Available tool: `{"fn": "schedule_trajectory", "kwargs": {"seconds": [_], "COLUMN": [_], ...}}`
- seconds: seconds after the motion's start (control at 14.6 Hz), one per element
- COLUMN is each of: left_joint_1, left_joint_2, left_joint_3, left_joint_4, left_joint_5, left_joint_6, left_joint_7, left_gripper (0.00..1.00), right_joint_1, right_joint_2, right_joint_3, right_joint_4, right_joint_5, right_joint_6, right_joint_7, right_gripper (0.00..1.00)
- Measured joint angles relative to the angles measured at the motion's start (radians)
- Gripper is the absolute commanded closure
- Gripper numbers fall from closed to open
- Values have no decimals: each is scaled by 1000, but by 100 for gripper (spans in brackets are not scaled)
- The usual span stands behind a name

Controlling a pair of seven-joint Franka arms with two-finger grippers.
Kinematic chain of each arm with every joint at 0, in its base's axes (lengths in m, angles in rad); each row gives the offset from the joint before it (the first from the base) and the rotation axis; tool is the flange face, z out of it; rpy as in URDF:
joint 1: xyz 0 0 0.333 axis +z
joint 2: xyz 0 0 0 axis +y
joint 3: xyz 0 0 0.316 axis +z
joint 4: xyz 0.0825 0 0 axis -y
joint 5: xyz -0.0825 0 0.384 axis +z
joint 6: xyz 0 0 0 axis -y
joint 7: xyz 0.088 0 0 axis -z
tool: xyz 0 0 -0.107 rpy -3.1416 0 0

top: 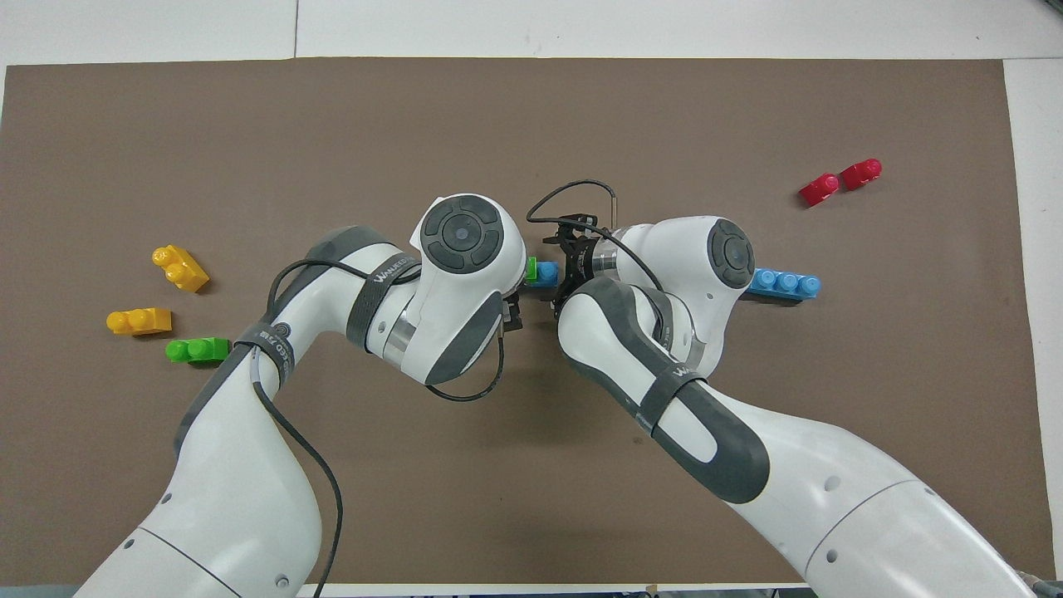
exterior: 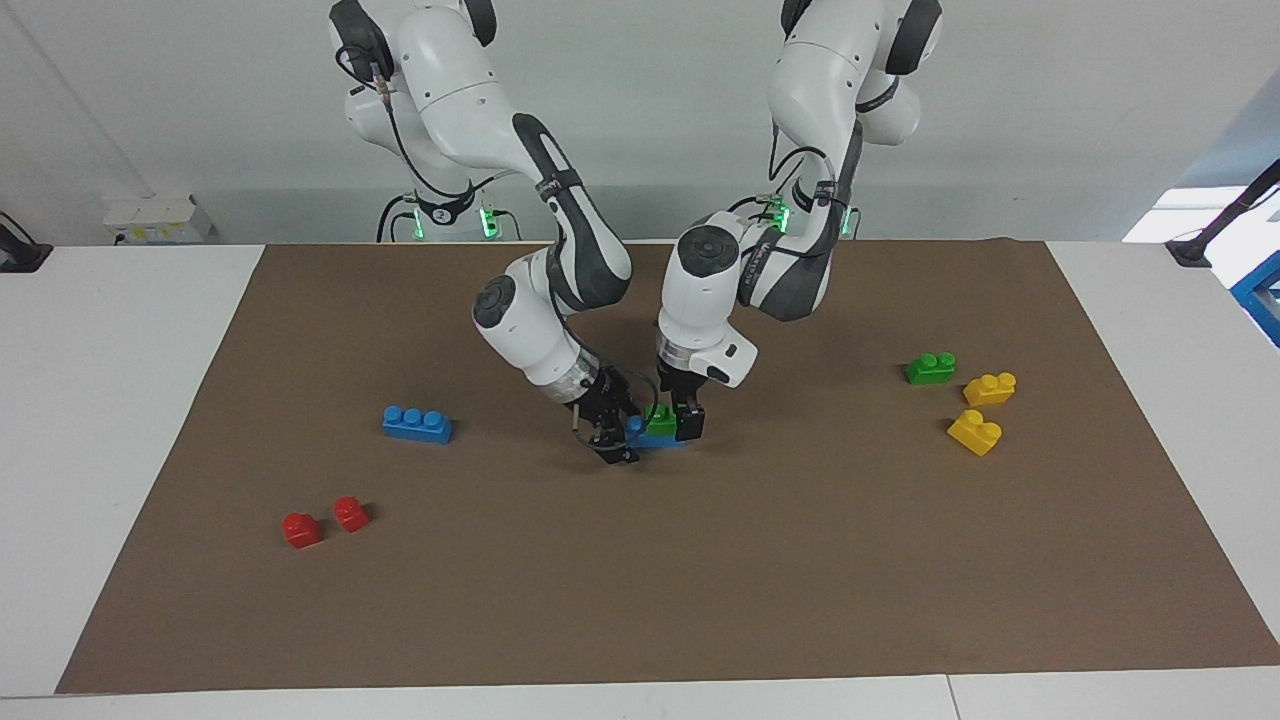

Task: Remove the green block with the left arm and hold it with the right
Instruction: 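Close the left gripper on green while the right gripper closes on blue, then pull the left gripper away from the right gripper, separating the bricks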

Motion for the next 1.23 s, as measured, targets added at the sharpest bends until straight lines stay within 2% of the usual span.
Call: {"fn": "schedule_trajectory", "kwargs": {"seconds": [0.14,0.21,0.27,0.55,0.82,0.89,1.03,1.16,1.23], "left_joint_1": [-1,-1,-1,-1,-1,-2,-3,-4,-4], "left_joint_2": [0,0,0,0,0,0,0,0,0], "left_joint_3": [0,0,0,0,0,0,0,0,0], "left_joint_4": [0,0,0,0,-1,-1,-1,-1,-1], "left_joint_5": [0,0,0,4,8,9,26,46,49], "left_joint_6": [1,1,1,6,10,10,13,17,18], "left_joint_7": [-3,-7,-9,-13,-15,-15,-16,-17,-17], "left_gripper": [0,0,0,0,0,7,32,86,100], "right_joint_1": [0,0,0,5,5,5,5,5,5], "right_joint_2": [0,0,0,1,1,1,1,1,1], "right_joint_3": [0,0,0,0,0,0,0,0,0], "right_joint_4": [1,1,1,1,2,2,3,3,3], "right_joint_5": [0,0,0,0,0,0,0,0,0], "right_joint_6": [0,0,0,0,0,0,0,0,0], "right_joint_7": [0,0,0,-25,-49,-58,-64,-65,-65], "right_gripper": [18,37,42,100,100,100,100,100,100]}}
